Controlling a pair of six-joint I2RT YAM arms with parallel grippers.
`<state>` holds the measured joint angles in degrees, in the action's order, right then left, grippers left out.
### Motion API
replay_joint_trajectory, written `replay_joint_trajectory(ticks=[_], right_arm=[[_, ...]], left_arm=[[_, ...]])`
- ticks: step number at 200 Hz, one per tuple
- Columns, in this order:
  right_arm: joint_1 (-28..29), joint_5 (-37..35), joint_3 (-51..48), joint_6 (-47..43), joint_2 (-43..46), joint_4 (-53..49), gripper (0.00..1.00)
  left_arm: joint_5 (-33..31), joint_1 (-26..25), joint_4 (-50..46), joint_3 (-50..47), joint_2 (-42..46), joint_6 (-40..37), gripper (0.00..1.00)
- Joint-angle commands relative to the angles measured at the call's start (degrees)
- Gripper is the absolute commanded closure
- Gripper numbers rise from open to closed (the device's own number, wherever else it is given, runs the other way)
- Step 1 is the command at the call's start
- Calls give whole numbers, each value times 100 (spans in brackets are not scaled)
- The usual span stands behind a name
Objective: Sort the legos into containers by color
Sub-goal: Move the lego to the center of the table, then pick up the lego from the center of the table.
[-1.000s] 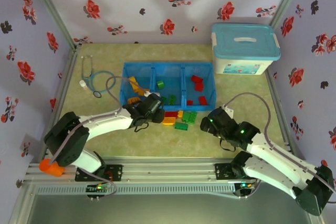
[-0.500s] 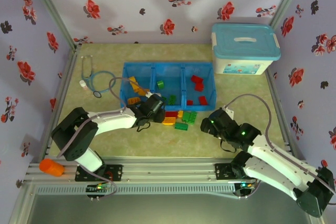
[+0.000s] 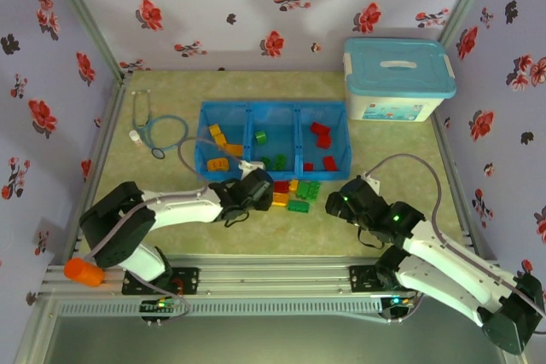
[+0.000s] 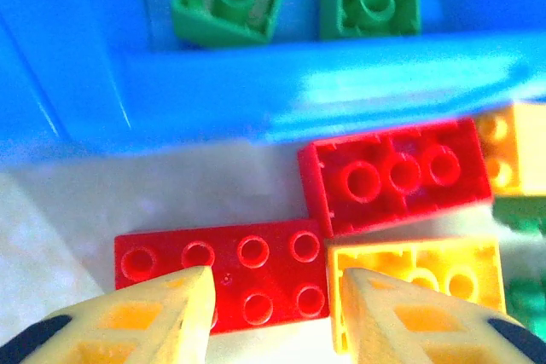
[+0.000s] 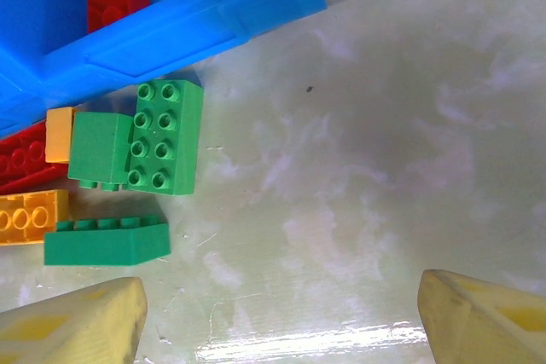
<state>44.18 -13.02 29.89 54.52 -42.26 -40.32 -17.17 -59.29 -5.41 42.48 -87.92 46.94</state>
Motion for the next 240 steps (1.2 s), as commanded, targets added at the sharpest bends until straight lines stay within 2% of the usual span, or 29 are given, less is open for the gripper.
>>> replay_joint_trajectory(ticks=[1,25,48,69,101,130,197,240], right_arm=[[-7,40,-95,55,54,54,17],[-6,51,-111,62,57,81,17],[-6,68,-101,59,45,129,17],[-7,76,-59,59,48,122,17],[-4,54,16,28,51,25,17],[3,52,13,15,71,-27,17],[2,38,-51,-3,89,9,17],[-2,45,-97,31,107,6,17]], left_arm=[[-286,-344,-962,-231,277,686,56],[-801,-522,-1664,-158,760,971,50],[-1127,-497,-2095,-76,1068,993,38],[-1033,-444,-2078,61,1005,755,30],[-363,-419,-1709,386,507,65,17],[28,-417,-1683,653,44,-348,15],[116,-152,-1824,670,-204,-644,9],[304,-66,-1572,593,-276,-771,12]])
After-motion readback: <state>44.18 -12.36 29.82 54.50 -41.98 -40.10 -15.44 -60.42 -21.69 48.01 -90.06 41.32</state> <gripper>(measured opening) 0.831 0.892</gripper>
